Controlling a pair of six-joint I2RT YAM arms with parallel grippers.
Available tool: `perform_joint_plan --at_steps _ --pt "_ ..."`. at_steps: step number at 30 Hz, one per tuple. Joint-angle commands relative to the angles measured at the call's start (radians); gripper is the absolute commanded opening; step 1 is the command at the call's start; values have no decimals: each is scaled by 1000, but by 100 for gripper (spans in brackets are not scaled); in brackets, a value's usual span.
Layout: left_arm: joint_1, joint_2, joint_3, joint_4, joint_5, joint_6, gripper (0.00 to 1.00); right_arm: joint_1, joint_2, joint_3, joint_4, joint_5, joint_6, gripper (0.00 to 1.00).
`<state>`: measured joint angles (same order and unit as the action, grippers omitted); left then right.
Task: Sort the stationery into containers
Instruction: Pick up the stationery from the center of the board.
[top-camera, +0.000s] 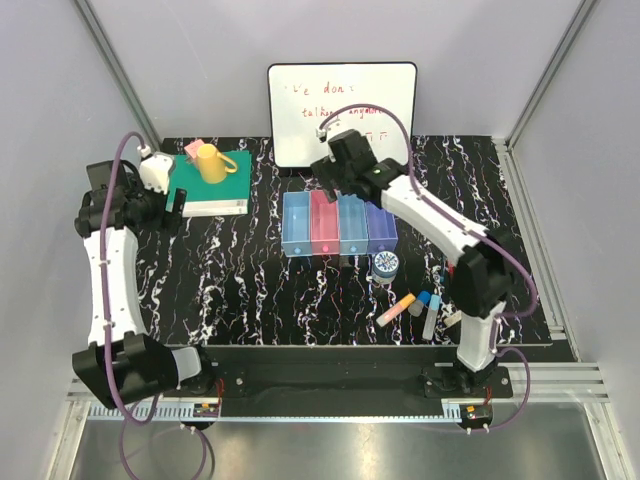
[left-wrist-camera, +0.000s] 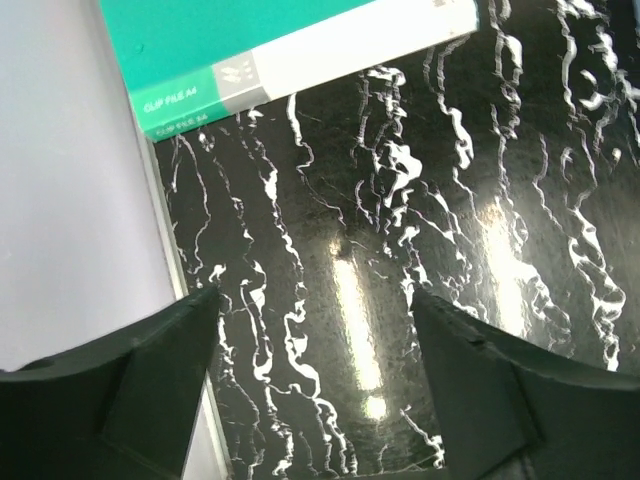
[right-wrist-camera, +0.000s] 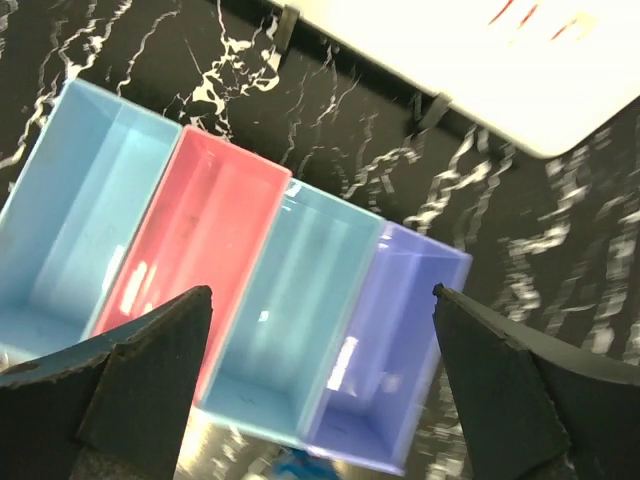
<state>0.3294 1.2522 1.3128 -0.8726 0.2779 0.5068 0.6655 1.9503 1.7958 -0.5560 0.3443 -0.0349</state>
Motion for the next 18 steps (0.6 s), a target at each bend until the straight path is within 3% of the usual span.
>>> perform_joint_plan --at_steps 1,5,13,18 --pt "-47 -88 -43 -9 30 119 89 -32 -193 -68 -50 -143 -285 100" --pt "-93 -152 -98 -35 9 185 99 -44 -324 -191 -174 -241 -326 98" --pt "-150 -252 -115 -120 4 199 99 -46 -536 -498 -239 -341 -211 100" --pt "-158 -309 -119 -157 -17 207 99 -78 -570 -636 -222 -376 -157 100"
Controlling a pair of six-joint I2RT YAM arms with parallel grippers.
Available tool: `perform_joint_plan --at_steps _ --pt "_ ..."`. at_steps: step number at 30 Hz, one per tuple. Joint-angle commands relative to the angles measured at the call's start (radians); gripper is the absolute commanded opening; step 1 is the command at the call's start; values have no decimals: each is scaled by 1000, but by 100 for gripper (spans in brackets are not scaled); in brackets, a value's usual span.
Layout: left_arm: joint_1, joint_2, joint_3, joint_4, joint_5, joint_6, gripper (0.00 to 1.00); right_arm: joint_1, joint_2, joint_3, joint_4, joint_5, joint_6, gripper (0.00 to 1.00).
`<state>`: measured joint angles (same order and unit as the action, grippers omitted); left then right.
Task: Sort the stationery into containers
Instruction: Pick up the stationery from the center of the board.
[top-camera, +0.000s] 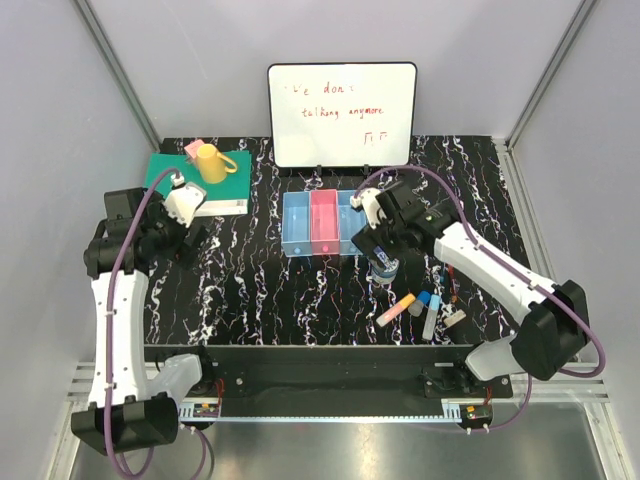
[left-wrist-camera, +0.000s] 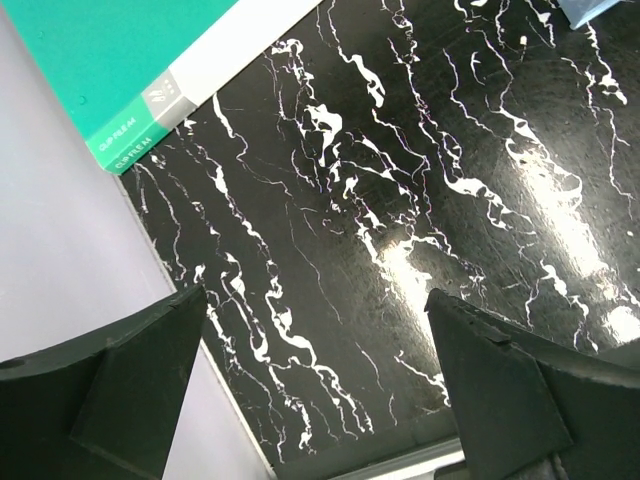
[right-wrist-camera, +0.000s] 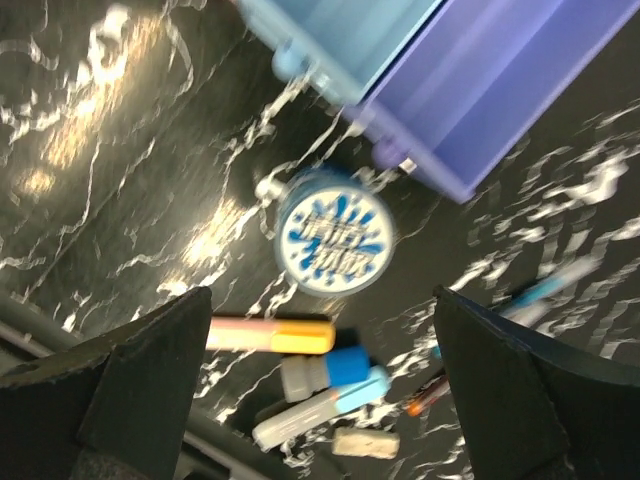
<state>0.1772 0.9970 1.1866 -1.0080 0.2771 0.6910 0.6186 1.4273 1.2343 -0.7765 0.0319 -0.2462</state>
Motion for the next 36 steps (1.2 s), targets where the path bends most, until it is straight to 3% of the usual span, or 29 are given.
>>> perform_joint_plan --at_steps 1,6,14,24,36 --pt "-8 -70 7 -26 -19 27 99 -46 -50 -91 2 -82 56 100" --pt "-15 -90 13 -43 -30 27 99 -94 -41 -163 34 -121 47 99" --pt "-21 -35 39 -40 -27 5 99 -95 18 -148 75 -233 42 100" --pt "-22 -17 39 -27 -6 -7 99 -106 97 -139 149 -145 28 100" --pt "-22 -15 33 -20 10 -11 99 -109 160 -116 192 -151 36 100"
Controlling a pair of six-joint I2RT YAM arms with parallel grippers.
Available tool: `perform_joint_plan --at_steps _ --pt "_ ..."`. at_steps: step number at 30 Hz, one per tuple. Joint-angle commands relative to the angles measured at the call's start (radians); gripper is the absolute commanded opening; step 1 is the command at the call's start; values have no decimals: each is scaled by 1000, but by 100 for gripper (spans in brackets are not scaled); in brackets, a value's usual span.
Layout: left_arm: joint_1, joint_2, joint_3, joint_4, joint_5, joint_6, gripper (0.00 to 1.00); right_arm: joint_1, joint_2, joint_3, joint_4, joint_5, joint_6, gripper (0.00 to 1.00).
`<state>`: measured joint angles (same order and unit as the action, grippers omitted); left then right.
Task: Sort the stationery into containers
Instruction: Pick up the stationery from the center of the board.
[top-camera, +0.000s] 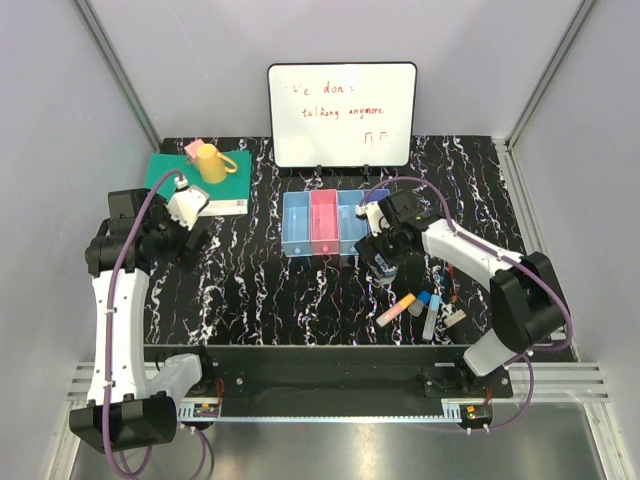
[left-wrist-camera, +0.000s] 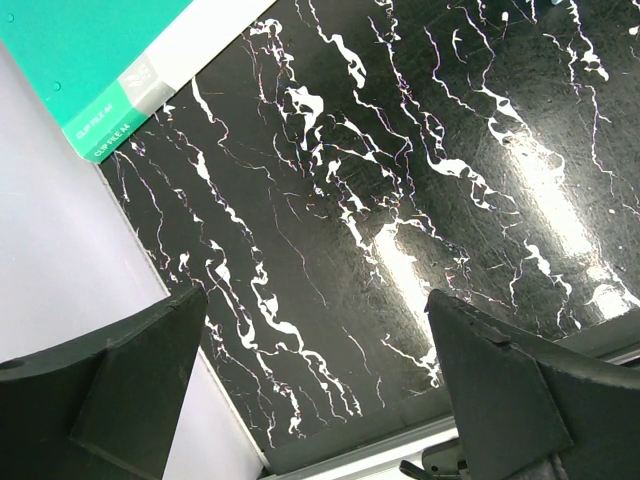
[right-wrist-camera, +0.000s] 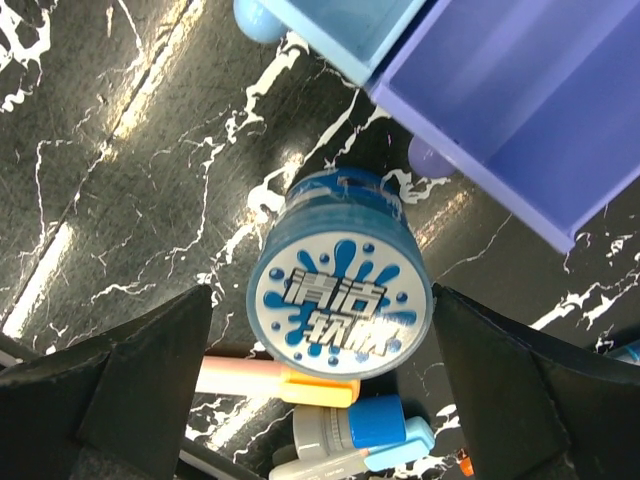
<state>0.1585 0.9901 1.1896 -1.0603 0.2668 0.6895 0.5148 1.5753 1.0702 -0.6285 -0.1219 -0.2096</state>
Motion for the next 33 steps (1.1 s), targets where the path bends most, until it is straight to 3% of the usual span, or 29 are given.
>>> perform_joint_plan --at_steps 1,8,12,15,16,18,20,26,30,33 --pt "-4 -8 24 36 22 -10 99 -7 17 50 44 2 1 99" --pt "-5 -10 10 43 32 -15 99 -6 26 33 65 8 6 95" --pt "-4 -11 1 49 35 -15 99 -6 26 30 69 8 7 85" --pt "-5 -13 -2 54 35 -16 99 -6 22 19 70 11 9 72" --pt "-5 -14 -4 54 35 -15 99 -6 20 11 73 13 10 64" --pt "-5 -16 -4 56 35 -16 99 -6 11 2 78 18 12 58" --pt "-5 -19 -4 57 38 -16 99 -6 2 -10 79 22 13 44" --pt "-4 -22 -8 62 45 -21 99 -4 -27 -39 82 34 7 23" --pt "-5 -24 -10 65 49 -28 99 -6 -47 -42 76 50 -7 0" --pt "-5 -25 -12 66 54 -30 99 -6 -67 -33 66 56 -16 0"
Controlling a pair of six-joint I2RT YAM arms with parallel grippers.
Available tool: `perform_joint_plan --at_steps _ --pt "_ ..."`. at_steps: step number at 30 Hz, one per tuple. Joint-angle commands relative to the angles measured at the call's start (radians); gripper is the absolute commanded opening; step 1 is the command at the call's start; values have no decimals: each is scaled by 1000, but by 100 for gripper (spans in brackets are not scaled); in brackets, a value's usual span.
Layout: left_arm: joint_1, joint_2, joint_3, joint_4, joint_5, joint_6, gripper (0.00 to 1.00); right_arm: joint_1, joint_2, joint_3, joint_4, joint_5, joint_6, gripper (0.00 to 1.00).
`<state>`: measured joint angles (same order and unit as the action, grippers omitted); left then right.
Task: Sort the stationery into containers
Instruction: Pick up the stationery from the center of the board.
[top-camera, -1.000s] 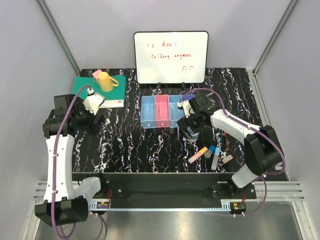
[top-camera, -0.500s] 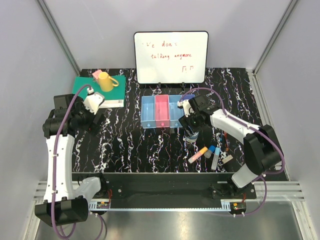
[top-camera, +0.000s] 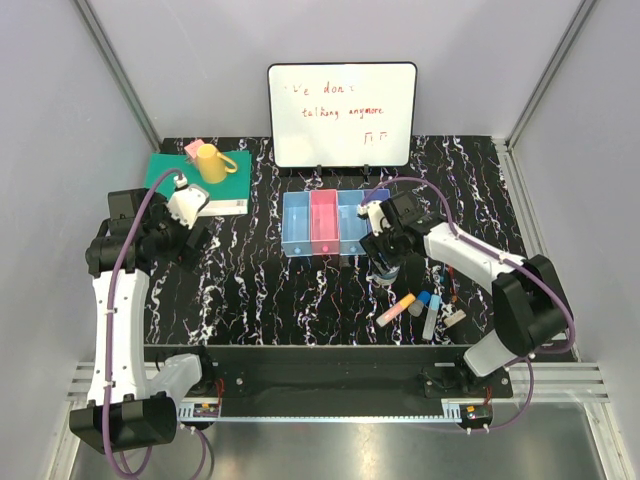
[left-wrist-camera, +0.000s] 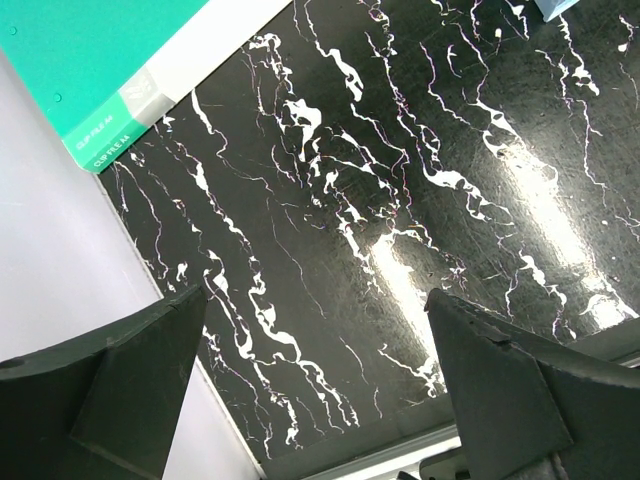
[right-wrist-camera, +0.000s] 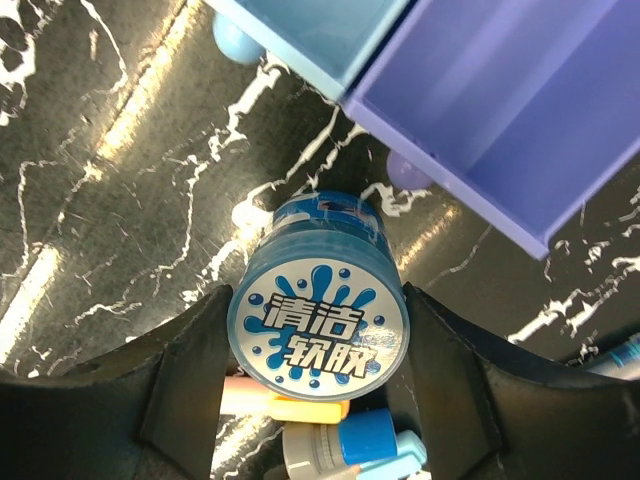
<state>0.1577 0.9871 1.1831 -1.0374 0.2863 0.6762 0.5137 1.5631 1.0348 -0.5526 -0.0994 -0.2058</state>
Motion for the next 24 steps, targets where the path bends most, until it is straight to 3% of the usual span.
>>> perform_joint_plan --at_steps 1,11,24 --pt "-4 -24 -7 45 36 -17 99 -4 -69 10 -12 33 -21 0" --pt "-3 -42 -34 56 48 -23 99 -4 -121 105 -125 -29 -60 0" --pt "-4 -53 -31 54 54 -32 99 -4 -121 252 -121 9 -118 0"
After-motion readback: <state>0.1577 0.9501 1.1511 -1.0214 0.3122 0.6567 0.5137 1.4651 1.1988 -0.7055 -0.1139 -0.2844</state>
